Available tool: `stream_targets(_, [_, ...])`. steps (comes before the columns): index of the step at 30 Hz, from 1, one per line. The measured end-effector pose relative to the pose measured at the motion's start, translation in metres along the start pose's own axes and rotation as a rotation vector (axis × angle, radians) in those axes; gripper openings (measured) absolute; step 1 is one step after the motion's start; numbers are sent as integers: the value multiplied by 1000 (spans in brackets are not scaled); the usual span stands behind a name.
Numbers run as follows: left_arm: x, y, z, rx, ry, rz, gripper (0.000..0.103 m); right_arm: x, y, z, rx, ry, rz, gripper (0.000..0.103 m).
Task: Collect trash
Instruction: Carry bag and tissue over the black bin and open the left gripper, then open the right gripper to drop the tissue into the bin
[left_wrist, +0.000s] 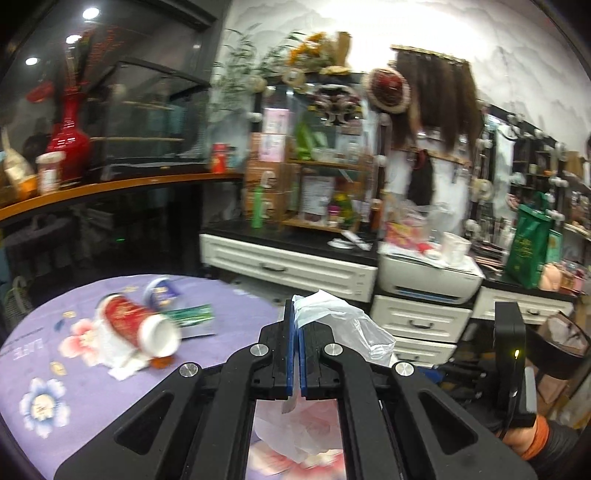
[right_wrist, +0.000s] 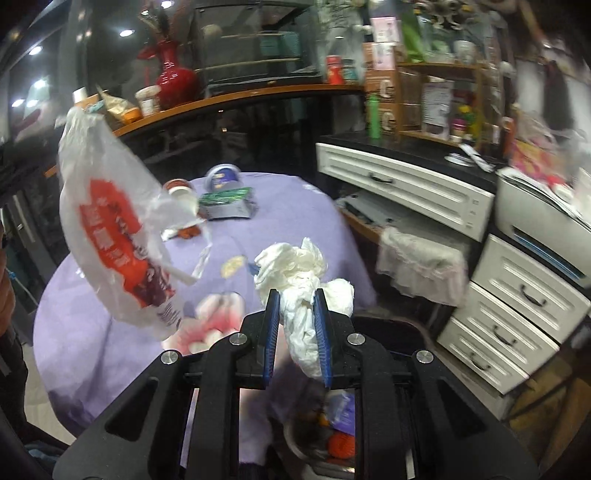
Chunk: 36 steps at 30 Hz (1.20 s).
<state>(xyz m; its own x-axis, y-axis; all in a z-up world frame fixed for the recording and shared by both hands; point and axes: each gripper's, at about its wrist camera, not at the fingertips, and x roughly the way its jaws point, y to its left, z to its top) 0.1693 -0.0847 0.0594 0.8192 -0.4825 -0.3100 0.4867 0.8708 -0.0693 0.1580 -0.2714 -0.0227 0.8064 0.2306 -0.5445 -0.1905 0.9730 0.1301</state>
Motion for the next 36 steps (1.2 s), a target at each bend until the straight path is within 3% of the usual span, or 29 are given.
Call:
stream_targets(5, [37, -44, 4, 8, 44, -113, 3, -19, -39, -18, 70, -2, -71, 20])
stream_targets(11, [80, -89, -6, 31, 112, -183, 3, -39, -82, -39, 127, 2, -165, 20])
stream_targets(17, [118, -109, -37, 42, 213, -170, 3, -47, -117, -62, 198, 24, -224, 20])
stream_targets(26, [181, -118, -108, 52, 462, -109, 4, -38, -136, -93, 260, 68, -239, 20])
stream_targets(27, [187, -119, -117, 55, 496, -106, 8, -37, -137, -94, 265, 73, -240, 20])
stream_targets(29, [193, -119, -131, 55, 528, -103, 32, -34, -138, -96, 271, 81, -242, 20])
stream_targets(30, [192, -119, -135, 58, 522, -97, 58, -32, -139, -98, 275, 86, -243, 20])
stream_targets(31, [190, -119, -136, 60, 509, -94, 72, -31, -140, -100, 280, 91, -244, 20])
stream_targets(36, [175, -123, -132, 92, 478, -109, 75, -24, -140, -106, 292, 109, -242, 20])
